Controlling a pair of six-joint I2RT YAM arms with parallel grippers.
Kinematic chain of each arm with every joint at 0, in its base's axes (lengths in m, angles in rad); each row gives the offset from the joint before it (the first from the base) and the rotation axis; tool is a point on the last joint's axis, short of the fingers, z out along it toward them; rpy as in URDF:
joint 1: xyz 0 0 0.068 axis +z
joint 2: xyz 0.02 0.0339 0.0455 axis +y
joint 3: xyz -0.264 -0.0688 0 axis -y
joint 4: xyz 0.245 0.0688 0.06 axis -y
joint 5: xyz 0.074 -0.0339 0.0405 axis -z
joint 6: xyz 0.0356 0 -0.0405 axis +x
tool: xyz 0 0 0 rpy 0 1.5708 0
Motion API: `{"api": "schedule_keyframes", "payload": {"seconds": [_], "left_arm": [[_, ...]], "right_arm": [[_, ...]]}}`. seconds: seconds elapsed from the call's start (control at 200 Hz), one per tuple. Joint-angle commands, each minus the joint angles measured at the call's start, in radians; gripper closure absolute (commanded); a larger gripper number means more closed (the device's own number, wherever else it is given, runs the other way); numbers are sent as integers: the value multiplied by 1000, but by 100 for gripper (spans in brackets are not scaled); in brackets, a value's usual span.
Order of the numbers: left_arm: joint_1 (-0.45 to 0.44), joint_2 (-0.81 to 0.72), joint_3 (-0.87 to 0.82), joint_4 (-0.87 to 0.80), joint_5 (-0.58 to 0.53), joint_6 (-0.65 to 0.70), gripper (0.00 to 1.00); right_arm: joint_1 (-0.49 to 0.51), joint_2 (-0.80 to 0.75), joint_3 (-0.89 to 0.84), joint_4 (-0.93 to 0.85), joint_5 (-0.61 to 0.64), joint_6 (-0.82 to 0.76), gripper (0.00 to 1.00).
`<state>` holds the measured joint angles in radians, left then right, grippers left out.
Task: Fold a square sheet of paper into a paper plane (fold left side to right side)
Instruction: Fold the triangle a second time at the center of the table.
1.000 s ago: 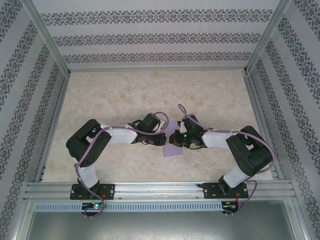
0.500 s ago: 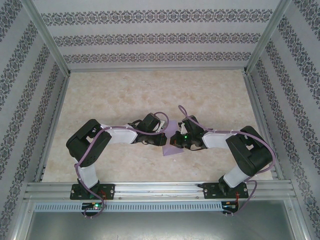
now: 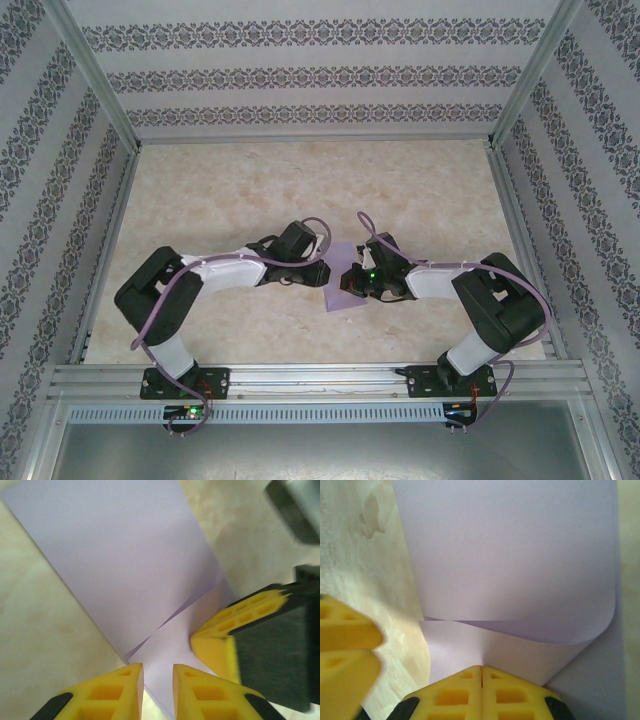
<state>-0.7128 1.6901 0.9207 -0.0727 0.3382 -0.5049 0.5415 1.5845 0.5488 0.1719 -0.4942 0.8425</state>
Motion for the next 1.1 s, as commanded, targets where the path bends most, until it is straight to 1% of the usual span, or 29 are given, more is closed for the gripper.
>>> {"api": "schedule_keyframes", "payload": {"seconds": [0.0,0.095,0.24,0.39,0.485,0.73,1.094], "left_arm": [[18,-83,-1,-67,-22,-22,78],[16,-126,-20,-79,25,-44,80],[0,-162,-90,12,147,-137,85],[-32,-133,-116,107,246,-217,87],[-46,-91,-117,166,280,-253,88],[-72,21,-77,204,297,-267,90],[-76,66,-114,211,266,-273,90]], "right_arm": [[9,6,-34,-60,46,2,100],[9,1,-36,-57,46,5,100],[9,-3,-38,-56,45,5,100],[9,0,-39,-55,46,4,100],[9,5,-38,-55,43,4,100],[9,12,-36,-54,37,3,100],[9,22,-35,-54,29,-2,100]]}}
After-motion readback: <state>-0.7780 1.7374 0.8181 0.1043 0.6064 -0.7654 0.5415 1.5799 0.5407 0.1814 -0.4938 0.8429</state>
